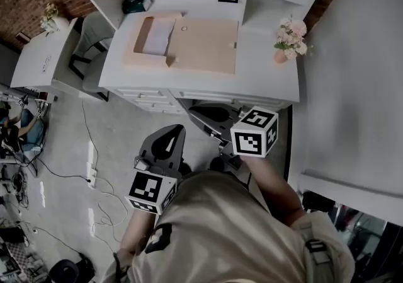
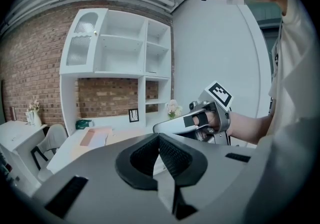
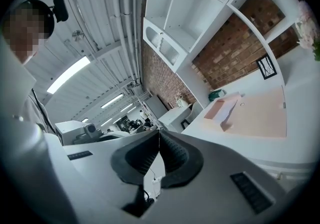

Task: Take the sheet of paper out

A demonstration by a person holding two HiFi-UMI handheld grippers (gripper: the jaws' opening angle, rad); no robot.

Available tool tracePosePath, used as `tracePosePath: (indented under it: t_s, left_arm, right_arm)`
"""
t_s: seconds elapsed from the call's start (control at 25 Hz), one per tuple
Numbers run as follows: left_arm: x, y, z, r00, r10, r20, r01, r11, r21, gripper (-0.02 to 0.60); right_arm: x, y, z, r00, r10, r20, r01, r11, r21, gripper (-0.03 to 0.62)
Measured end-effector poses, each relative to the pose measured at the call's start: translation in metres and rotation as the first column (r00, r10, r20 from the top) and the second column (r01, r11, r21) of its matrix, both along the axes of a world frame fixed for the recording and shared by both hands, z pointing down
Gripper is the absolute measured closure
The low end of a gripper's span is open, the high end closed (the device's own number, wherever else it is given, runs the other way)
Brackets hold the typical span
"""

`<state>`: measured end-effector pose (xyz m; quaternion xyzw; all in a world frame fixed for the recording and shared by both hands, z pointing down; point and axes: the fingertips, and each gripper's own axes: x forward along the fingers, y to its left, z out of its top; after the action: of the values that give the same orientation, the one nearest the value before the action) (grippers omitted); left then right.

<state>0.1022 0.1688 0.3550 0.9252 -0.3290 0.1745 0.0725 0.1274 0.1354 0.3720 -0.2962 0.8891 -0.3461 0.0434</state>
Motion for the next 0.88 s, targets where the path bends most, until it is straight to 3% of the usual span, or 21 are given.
tracePosePath:
  t_s: [0.64,0.88]
  left_arm:
    - [-0.004,-0.028,0.017,0.999,0.029,-0.033,-0.03,0.999,-0.015,0.565]
    - [-0.028,-0.061,0.016,0.998,0.023,-0.054,-0.024,1.0,-0.016,0.565]
  right_arm:
    - [-0.005,-0.013,0.023,0.993,0.038,0.109,-0.027,0.994,-0.103,0.566]
    - [-0.021,-0.042,0.029,0.992,0.06,0.112,-0.046,0.991,-0.127,0.566]
